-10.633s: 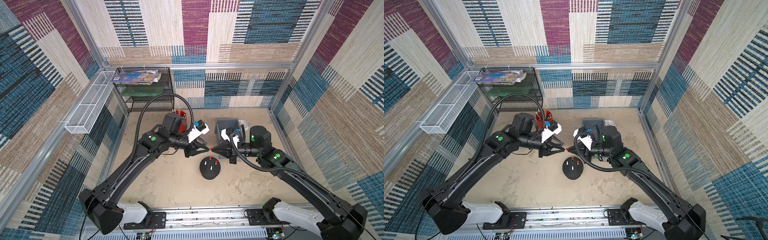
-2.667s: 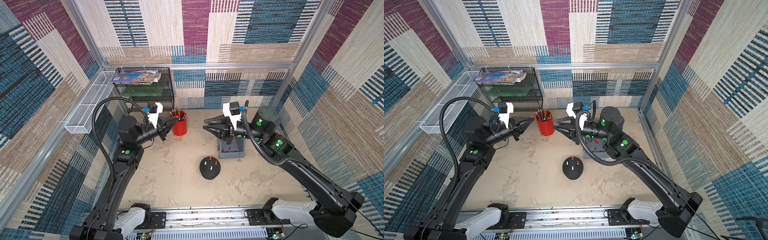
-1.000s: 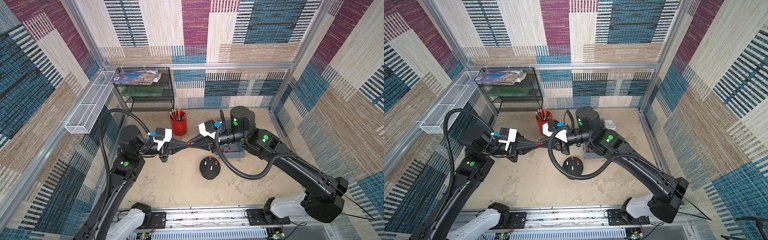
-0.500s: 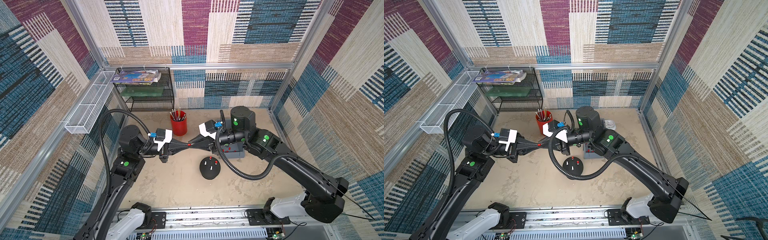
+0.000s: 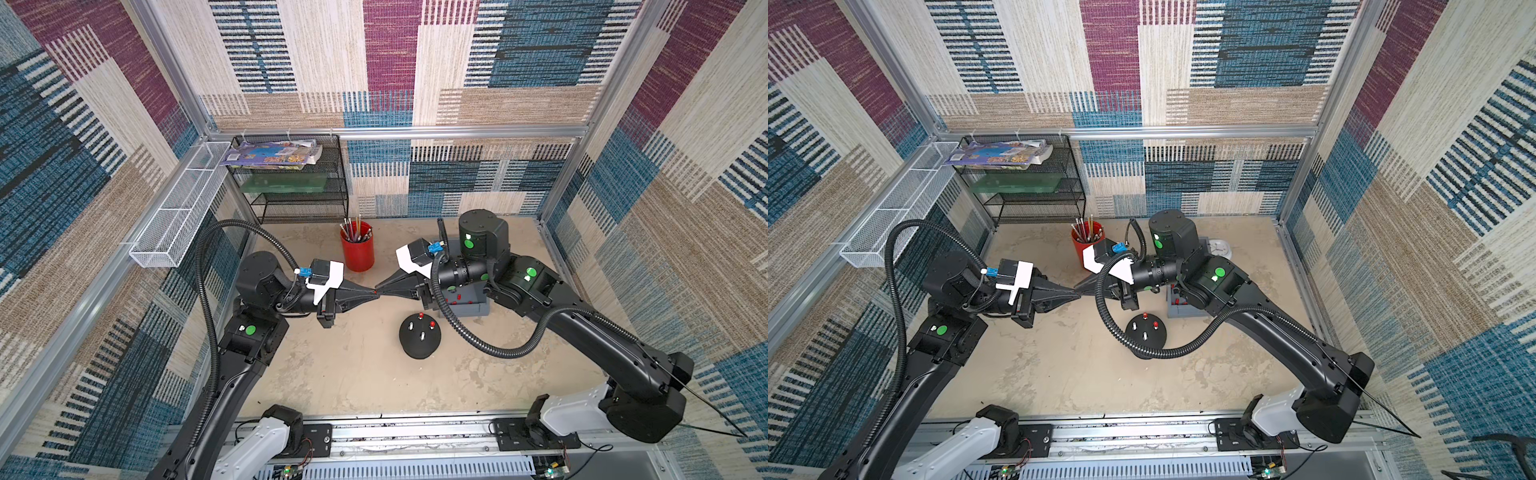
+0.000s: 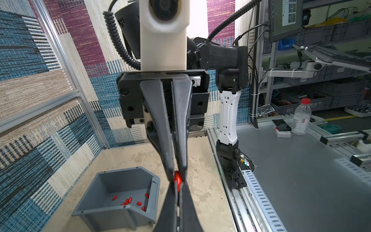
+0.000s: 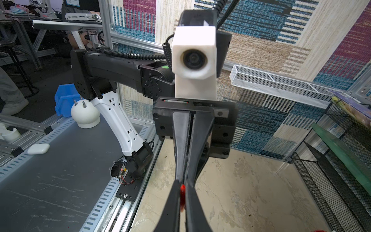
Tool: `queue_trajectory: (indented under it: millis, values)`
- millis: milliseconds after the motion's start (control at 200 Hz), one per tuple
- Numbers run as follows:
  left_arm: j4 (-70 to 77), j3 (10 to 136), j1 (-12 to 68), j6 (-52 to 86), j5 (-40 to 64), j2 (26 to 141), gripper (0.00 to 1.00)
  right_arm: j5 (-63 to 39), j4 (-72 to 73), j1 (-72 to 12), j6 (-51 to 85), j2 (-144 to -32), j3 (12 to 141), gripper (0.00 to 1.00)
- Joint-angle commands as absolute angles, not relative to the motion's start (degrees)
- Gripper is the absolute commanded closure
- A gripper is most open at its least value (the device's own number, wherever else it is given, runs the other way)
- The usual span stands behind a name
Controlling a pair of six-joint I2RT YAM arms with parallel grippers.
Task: Cover the protruding screws with screw protection sleeves
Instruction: Pick up the screw protection sleeve from the center of the board.
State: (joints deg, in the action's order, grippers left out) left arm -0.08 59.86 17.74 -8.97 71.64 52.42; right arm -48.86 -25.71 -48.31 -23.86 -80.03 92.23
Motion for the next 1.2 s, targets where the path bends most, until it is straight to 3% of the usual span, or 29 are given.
queue_trajectory:
  millis: [0,185,551,741,957,1007,1192]
  values:
    - [0.9,60.0,17.8,-9.7,71.8,52.0,1.0,-48.3,-27.1,-48.6,-24.6,-80.4,92.7,0.88]
    - [2.3,59.8,17.8,-8.2,70.3,51.0,1.0,-48.0,-28.7,-48.7,-24.9,-80.7,93.0,0.85]
    - [6.8,58.6,17.9,-5.1,70.2,49.3,1.0,-50.3,-30.3,-48.8,-24.7,-83.0,94.8,1.0]
    - [4.4,58.9,17.8,-5.9,67.2,49.1,1.0,-46.1,-25.5,-49.7,-23.8,-80.8,92.7,1.0]
    - [1.2,58.1,17.8,-9.0,62.3,48.2,0.82,-45.2,-21.0,-50.0,-22.0,-78.0,89.8,1.0]
    - [0.3,58.1,17.8,-9.5,61.2,48.1,0.75,-45.3,-20.9,-50.0,-21.9,-77.8,89.6,1.0]
    - [-3.2,58.2,17.7,-12.8,59.1,47.9,0.73,-43.4,-18.6,-49.3,-18.6,-75.2,86.8,1.0]
